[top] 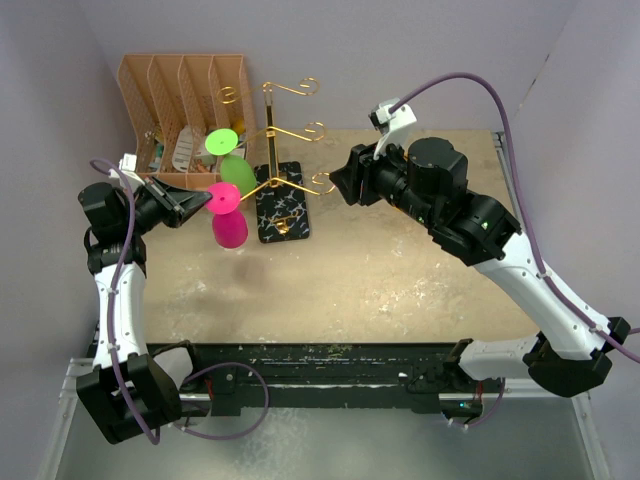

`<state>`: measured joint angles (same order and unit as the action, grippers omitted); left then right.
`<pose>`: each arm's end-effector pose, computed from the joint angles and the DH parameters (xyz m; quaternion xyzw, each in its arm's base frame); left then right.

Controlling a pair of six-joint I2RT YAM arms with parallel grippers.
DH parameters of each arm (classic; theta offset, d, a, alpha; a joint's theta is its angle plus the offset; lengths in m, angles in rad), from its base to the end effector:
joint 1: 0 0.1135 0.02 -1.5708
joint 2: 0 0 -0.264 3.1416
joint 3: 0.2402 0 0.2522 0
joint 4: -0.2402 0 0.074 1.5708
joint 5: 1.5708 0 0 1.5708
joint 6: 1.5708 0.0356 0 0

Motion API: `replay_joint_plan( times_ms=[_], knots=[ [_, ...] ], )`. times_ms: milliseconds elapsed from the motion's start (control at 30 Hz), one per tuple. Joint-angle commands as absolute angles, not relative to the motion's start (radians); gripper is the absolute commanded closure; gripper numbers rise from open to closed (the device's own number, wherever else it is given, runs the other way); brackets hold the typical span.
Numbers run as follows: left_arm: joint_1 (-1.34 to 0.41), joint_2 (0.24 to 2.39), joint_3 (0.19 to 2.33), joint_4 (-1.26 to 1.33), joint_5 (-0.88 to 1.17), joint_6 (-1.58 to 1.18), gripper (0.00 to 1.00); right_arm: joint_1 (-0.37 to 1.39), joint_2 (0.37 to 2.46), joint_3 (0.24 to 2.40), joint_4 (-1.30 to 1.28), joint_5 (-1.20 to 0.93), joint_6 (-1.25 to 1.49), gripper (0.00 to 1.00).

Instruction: Take the wine glass off the wine glass rack

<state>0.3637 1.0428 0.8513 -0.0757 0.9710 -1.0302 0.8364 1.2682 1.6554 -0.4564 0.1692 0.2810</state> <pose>0.2251 0.0542 0.3290 -0.2343 0.7209 -0.5261 0.3856 0.1749 0.1848 0.5060 -0.1443 0.7164 0.3080 0.6092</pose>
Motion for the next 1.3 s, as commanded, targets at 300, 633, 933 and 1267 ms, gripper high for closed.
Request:
replay_joint_plan(
  times_ms=[300,633,933,1267],
  knots=[
    [0.357,0.994,0.829,0.127,1.024,-1.249,0.98,0.833,1.209,1.628,-0.396,0.213,0.294,0.54],
    [0.355,0.983,0.806,0.174,1.03,-1.303,0.98,0.833,1.195,1.615,-0.39,0.222,0.293,0.54],
    [0.312,1.051,0.859,0.215,0.988,-1.308,0.98,0.833,1.203,1.621,-0.386,0.203,0.297,0.54],
    [0.263,1.152,0.933,0.31,0.919,-1.318,0.98,0.833,1.198,1.611,-0.383,0.2,0.305,0.54]
  ],
)
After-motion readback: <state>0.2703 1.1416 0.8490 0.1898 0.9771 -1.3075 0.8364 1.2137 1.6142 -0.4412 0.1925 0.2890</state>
